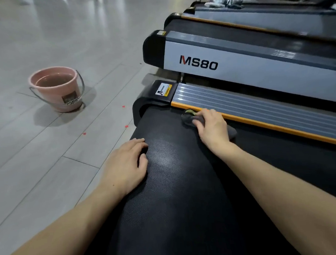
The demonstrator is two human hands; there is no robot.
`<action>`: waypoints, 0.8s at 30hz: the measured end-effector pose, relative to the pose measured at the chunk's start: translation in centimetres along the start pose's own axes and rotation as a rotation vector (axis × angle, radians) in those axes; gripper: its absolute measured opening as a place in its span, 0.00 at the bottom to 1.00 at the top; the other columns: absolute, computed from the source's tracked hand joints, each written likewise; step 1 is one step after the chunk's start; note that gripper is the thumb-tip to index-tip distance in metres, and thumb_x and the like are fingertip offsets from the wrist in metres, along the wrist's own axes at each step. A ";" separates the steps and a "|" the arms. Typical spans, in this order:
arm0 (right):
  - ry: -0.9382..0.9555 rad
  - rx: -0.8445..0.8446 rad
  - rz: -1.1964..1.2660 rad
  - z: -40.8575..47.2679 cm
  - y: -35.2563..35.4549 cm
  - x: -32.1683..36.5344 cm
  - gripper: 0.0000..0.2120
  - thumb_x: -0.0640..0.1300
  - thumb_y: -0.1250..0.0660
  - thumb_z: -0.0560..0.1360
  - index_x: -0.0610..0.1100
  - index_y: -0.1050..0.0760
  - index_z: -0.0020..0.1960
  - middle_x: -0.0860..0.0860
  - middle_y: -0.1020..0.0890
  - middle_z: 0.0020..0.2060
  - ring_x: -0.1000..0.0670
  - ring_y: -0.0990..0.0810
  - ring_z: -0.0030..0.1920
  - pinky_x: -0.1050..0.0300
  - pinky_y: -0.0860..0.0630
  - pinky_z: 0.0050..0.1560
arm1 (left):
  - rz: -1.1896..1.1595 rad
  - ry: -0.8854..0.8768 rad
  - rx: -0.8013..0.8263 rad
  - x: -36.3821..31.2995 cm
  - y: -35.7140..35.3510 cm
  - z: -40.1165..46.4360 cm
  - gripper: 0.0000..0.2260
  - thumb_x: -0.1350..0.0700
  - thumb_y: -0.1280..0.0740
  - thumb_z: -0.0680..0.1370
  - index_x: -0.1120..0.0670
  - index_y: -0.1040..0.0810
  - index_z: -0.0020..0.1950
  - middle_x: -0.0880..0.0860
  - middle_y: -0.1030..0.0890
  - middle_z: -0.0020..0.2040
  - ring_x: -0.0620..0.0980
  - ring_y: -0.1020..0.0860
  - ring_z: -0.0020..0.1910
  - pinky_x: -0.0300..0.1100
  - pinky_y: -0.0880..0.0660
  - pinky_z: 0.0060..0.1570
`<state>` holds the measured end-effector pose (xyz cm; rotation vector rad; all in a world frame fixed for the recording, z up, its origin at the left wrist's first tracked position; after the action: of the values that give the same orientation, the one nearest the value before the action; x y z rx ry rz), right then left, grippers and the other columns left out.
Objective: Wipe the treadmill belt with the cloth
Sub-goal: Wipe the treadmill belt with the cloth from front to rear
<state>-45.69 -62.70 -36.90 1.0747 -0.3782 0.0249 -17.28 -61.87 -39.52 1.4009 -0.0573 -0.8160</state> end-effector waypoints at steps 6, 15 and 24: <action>0.455 0.214 0.280 -11.7 2.6 8.7 0.09 0.46 0.30 0.76 0.48 0.22 0.56 0.50 0.26 0.45 0.49 0.27 0.47 0.59 0.29 0.51 | -0.045 0.129 -0.087 1.2 1.1 -0.6 0.21 0.49 0.48 0.76 0.51 0.20 0.59 0.48 0.22 0.60 0.51 0.24 0.60 0.49 0.26 0.62; -0.025 0.020 -0.028 1.7 -1.7 4.4 0.09 0.49 0.33 0.78 0.44 0.23 0.53 0.44 0.25 0.46 0.39 0.25 0.51 0.50 0.30 0.50 | -0.108 0.134 -0.021 2.4 1.0 -3.1 0.23 0.50 0.45 0.77 0.48 0.25 0.71 0.42 0.28 0.74 0.43 0.30 0.72 0.48 0.35 0.74; 0.526 0.228 0.196 -5.4 -1.3 10.7 0.09 0.49 0.32 0.77 0.47 0.21 0.54 0.47 0.26 0.45 0.45 0.27 0.46 0.54 0.27 0.48 | -0.052 0.210 -0.014 2.8 1.0 -3.2 0.22 0.49 0.45 0.77 0.47 0.25 0.69 0.41 0.25 0.69 0.46 0.27 0.67 0.48 0.34 0.69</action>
<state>-33.87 -60.40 -36.97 1.2045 -0.0013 0.5252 -13.20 -60.68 -40.53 1.4725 0.1466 -0.7064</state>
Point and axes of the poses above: each hand's wrist, its own z-axis towards the middle knuckle, its own y-axis out of the back of the hand, x = y × z, the point moved 7 cm from there along z, towards the middle knuckle
